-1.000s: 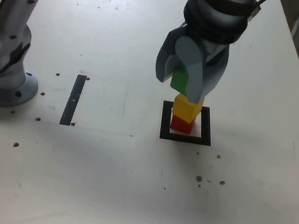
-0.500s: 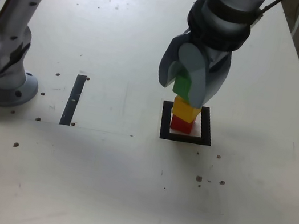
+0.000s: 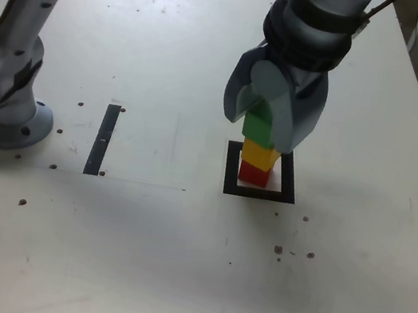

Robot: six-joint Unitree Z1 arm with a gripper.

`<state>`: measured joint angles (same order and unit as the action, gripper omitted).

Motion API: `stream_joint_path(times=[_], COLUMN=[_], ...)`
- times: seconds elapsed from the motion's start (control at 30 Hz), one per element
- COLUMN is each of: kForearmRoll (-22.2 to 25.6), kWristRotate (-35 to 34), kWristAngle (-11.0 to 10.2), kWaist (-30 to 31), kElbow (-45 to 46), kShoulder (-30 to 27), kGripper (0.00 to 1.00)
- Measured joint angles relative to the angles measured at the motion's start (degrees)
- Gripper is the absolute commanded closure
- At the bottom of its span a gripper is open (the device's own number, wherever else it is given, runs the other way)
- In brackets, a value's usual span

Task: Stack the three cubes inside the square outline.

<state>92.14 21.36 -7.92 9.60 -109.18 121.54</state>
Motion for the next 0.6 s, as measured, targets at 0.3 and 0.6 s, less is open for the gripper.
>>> stream_joint_path(times=[0.3, 0.6], kForearmRoll=[0.0, 0.6], kWristRotate=[0.0, -1.7], kWristAngle=[-0.7, -1.4], kWaist=[0.0, -0.1], kElbow=[0.6, 6.7], kShoulder=[-1.0, -10.2], kGripper=[0.00, 0.00])
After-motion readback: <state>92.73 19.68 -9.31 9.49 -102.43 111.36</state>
